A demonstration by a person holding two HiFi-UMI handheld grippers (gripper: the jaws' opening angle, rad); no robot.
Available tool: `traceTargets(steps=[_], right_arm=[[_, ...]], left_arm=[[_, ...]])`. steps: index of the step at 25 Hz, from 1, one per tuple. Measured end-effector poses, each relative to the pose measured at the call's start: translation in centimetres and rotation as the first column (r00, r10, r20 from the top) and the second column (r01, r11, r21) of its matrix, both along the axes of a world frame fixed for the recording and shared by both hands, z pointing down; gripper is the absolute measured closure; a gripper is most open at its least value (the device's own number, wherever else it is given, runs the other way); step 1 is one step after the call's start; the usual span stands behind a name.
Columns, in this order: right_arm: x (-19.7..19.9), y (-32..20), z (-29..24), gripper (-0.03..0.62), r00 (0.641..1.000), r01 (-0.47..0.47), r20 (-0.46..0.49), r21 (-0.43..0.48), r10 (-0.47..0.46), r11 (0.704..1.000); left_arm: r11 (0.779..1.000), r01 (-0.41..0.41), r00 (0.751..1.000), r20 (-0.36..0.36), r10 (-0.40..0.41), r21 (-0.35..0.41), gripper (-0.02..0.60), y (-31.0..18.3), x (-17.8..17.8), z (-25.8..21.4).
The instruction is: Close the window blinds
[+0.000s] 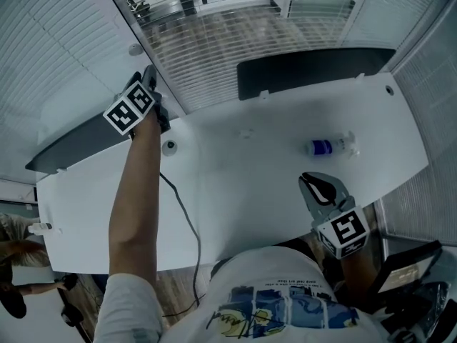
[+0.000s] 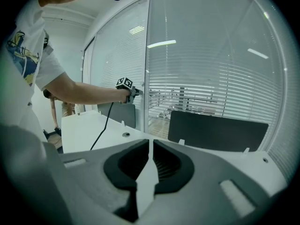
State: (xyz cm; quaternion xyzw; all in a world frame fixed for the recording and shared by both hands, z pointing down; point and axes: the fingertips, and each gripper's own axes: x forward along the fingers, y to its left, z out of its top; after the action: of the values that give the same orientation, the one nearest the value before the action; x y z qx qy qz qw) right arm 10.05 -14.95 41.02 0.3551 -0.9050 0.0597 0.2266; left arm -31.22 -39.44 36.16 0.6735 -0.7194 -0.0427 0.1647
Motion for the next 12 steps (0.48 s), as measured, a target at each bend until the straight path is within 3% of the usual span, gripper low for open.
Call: traceTargets(steps=[1,2,4,5,8,10,12], right_arm=[[0.0,0.0,0.0,0.577,1.0,-0.002,0.002,-0.003,0.002,1.0],[-0.1,0.1,-0.1,0.577,1.0,-0.001,0.004,-0.005,0.001,1.0],[-0.4,0.2,-0.2,0.577,1.0,0.0,0.009,-0.008,0.0,1.0],[-0.5,0.3,-0.3,0.577,1.0,-0.001,0.011,-0.011,0.001,1.0],[-1.1,0.8,-0.2,0.577,1.0,0.002,0.019,-0.016,-0.002,1.0],[-1.2,1.2,-0.1,0.577,1.0,0.001,0.021,-0.018,-0.001,1.0],[-1.3,1.5,0.1,0.577,1.0,-0.003,0.023,-0.018,0.003,1.0]], left_arm=[[1.0,0.001,0.992,0.129,0.001,-0.02,0.39,0.2,0.1,-0.4],[0.999,-0.001,0.967,0.254,0.011,-0.038,0.39,0.4,0.4,-0.9],[0.997,-0.018,0.883,0.466,0.053,-0.079,0.39,0.6,1.1,-1.4],[0.994,-0.027,0.827,0.556,0.081,-0.105,0.39,0.6,1.5,-1.4],[0.981,-0.037,0.608,0.775,0.172,-0.189,0.39,0.8,2.4,-0.6],[0.972,-0.027,0.435,0.873,0.222,-0.234,0.391,0.9,2.7,0.1],[0.962,-0.013,0.243,0.932,0.269,-0.274,0.391,0.9,3.1,0.6]])
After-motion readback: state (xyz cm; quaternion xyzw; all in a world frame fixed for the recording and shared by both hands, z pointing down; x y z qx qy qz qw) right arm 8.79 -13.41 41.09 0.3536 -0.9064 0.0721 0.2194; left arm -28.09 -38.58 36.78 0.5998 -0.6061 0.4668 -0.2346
